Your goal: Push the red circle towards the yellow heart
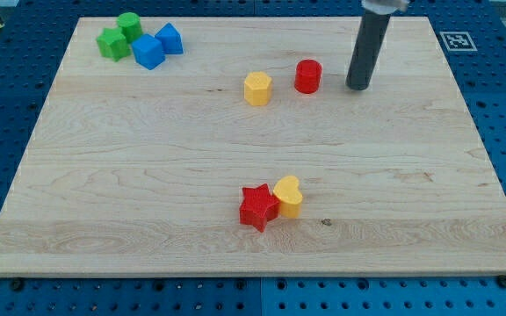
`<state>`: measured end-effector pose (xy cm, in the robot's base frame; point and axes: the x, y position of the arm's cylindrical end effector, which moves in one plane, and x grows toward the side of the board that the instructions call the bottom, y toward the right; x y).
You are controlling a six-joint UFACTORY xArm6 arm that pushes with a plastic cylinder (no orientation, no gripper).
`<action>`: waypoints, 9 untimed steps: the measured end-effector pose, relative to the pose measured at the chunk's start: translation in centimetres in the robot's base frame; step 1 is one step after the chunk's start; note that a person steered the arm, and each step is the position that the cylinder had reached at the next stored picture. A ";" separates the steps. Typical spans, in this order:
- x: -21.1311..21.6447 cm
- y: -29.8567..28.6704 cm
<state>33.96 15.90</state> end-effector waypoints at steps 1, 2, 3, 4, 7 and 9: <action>-3.7 -0.7; -5.3 -4.4; -4.5 -6.9; -2.5 -9.2; 1.9 -6.4; 2.0 -5.6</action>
<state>35.92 10.31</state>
